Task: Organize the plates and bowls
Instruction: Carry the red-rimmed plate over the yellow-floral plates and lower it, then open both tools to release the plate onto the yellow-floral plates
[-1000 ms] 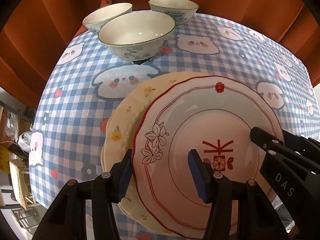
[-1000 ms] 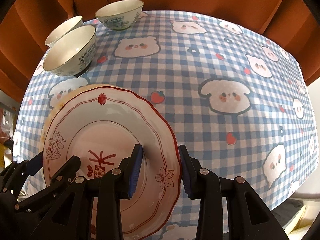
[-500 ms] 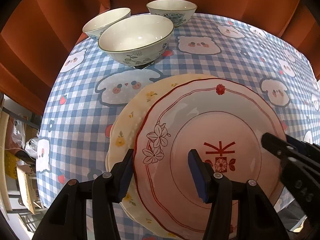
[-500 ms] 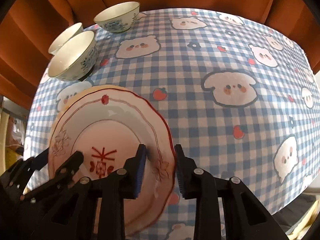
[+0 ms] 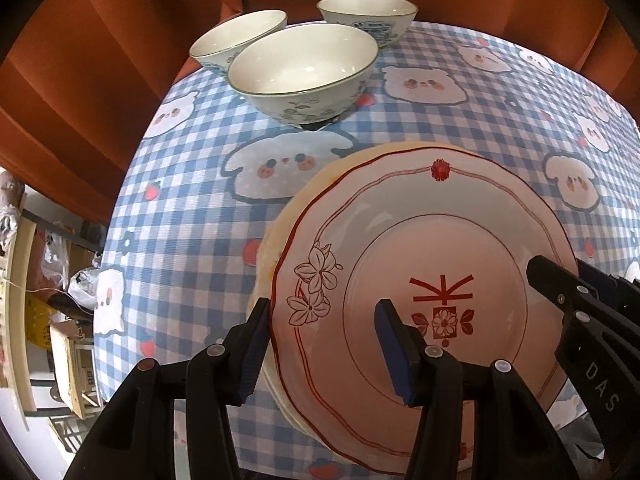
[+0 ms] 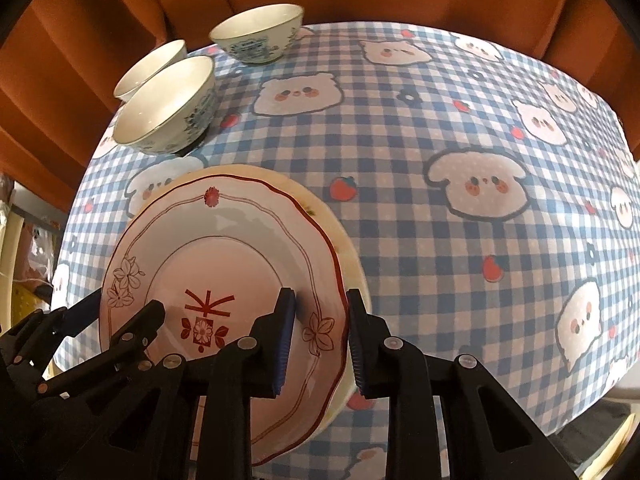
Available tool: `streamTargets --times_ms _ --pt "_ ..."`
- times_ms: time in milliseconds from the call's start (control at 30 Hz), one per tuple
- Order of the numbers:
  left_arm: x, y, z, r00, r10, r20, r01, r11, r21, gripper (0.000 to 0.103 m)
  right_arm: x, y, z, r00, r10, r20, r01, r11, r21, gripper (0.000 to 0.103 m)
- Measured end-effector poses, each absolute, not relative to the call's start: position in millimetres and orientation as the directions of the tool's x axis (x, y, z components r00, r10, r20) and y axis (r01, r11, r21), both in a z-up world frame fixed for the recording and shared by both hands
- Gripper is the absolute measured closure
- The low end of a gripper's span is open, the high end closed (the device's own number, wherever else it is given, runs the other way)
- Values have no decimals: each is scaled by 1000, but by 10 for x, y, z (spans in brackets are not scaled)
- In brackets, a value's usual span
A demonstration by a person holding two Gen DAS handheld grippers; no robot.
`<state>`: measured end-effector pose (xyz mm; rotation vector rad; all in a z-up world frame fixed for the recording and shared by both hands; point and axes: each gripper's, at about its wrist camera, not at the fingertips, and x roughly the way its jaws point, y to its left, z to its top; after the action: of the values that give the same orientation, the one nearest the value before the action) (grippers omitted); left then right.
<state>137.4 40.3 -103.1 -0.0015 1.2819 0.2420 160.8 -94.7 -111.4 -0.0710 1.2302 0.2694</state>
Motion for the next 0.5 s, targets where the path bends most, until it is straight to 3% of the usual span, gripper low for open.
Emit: streamTargets --times_ms 500 --pt "1292 365 -1080 346 227 -911 -187 968 170 50 1522 -770 -1144 393 84 -916 -271 962 -29 72"
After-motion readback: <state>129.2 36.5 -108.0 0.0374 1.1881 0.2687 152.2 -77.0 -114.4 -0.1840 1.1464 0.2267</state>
